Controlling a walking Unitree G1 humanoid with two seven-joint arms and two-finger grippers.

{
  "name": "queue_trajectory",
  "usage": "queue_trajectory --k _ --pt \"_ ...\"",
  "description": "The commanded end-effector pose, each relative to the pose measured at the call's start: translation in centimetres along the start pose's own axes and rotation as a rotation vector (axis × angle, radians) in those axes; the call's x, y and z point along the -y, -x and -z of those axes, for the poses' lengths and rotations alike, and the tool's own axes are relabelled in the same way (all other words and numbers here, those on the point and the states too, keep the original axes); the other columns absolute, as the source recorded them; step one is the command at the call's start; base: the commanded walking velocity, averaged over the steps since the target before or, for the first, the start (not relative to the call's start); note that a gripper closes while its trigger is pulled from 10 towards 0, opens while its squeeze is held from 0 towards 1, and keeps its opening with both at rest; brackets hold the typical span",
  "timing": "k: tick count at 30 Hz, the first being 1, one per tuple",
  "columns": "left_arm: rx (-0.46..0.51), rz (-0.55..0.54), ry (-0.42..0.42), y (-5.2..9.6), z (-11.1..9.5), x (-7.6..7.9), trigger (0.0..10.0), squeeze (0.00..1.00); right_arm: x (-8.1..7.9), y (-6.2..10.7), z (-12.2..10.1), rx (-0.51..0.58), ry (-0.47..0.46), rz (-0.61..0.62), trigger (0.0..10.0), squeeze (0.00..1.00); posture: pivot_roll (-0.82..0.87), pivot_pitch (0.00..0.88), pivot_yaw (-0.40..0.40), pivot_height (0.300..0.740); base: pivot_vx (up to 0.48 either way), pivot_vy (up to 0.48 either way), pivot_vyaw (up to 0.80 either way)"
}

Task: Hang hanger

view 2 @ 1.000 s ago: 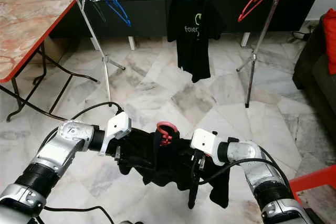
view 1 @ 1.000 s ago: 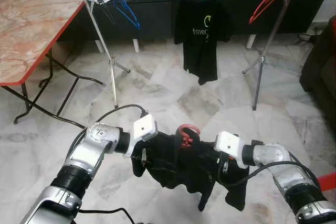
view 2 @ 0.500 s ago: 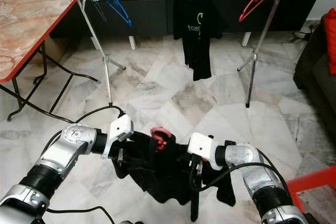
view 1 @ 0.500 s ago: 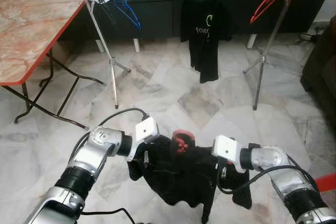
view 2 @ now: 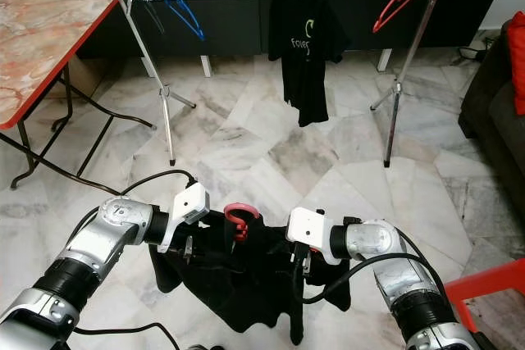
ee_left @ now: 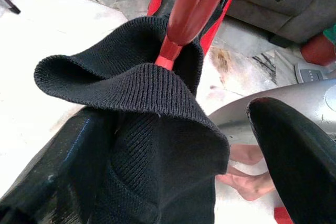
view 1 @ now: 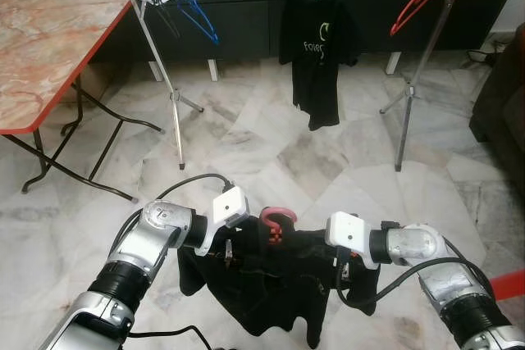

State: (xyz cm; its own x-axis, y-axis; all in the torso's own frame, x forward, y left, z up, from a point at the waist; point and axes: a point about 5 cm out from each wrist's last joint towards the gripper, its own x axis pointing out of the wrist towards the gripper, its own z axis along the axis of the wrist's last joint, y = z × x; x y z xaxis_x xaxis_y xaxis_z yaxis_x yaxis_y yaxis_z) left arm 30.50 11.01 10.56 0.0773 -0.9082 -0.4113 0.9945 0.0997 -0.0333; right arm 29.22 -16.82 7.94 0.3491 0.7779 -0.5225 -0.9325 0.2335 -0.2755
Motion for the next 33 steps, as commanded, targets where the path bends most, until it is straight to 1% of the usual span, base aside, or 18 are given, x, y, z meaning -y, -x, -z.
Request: queue_trajectory --k 1,13,19,33 --pt "-0.043 0.022 0.014 0.05 0.78 0.36 0.0 0.00 0.53 0.14 -1.19 0.052 0.024 0.030 0.0 0.00 -0.07 0.106 0.099 0.740 0.000 0.000 0.00" --pt "-0.044 0.027 0.023 -0.11 1.02 0.47 0.0 0.00 0.77 0.15 -1.76 0.065 0.026 0.039 0.0 0.00 -0.08 0.100 0.097 0.740 0.000 0.000 0.00" --pt "-0.064 0.048 0.027 -0.03 1.36 0.73 0.0 0.00 1.02 0.22 -2.03 0.069 0.030 0.051 0.0 0.00 -0.08 0.103 0.099 0.740 0.000 0.000 0.00" --pt "-0.078 0.060 0.029 -0.13 1.63 0.95 0.0 0.00 1.21 0.28 -2.11 0.068 0.028 0.067 0.0 0.00 -0.08 0.108 0.098 0.740 0.000 0.000 0.00"
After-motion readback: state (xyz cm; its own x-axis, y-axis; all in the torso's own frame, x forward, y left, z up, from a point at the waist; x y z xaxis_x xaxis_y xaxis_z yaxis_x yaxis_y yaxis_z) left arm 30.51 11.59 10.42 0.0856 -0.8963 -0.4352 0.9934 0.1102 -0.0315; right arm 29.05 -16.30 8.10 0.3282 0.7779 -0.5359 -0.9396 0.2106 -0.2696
